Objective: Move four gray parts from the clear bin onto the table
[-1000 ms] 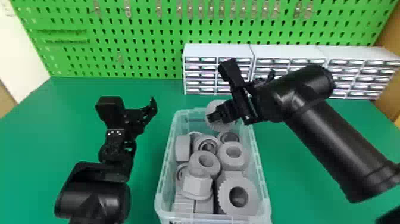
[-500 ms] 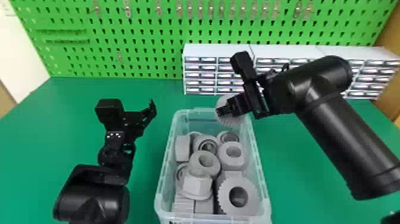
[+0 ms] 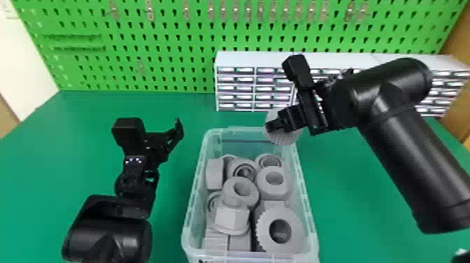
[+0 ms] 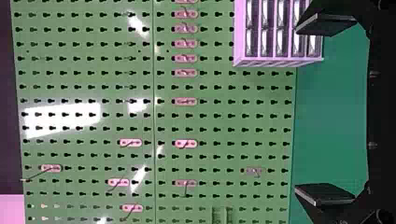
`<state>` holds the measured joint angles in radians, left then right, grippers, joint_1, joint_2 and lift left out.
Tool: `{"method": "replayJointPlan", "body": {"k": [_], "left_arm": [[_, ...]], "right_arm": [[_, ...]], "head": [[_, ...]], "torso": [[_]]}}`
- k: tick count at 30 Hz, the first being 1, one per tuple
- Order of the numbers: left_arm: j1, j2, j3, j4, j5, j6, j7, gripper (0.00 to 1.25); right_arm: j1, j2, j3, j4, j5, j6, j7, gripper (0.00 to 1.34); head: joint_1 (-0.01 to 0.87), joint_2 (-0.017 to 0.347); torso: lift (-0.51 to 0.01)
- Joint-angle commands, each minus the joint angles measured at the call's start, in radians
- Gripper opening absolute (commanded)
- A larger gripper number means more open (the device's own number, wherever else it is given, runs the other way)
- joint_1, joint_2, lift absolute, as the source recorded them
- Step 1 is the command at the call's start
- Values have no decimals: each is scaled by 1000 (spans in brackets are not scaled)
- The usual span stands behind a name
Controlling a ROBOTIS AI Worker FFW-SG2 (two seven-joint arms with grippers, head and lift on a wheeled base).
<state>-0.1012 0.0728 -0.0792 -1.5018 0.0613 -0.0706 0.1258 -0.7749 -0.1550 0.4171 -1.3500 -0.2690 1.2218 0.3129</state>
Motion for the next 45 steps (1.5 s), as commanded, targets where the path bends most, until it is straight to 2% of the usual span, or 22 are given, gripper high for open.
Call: {"method": "replayJointPlan", "body": {"k": [1, 18, 33, 45], "left_arm": [[3, -1, 4, 0, -2, 0, 0, 1152], [6, -1, 4, 0, -5, 0, 0, 1152], [8, -1, 1, 0, -6, 0, 2, 1152], [2, -2, -16, 11, -5, 0, 6, 1152]], "right_arm": [[8, -5, -20, -9, 8, 8, 0, 433], [55, -21, -139, -77, 103, 71, 0, 433], [106, -35, -192, -129, 154, 113, 0, 433], [177, -55, -327, -199, 201, 166, 0, 433]], "head": [[693, 72], [693, 72], [693, 72], [693, 72]], "torso": [[-52], [-52], [-52], [-52]]}}
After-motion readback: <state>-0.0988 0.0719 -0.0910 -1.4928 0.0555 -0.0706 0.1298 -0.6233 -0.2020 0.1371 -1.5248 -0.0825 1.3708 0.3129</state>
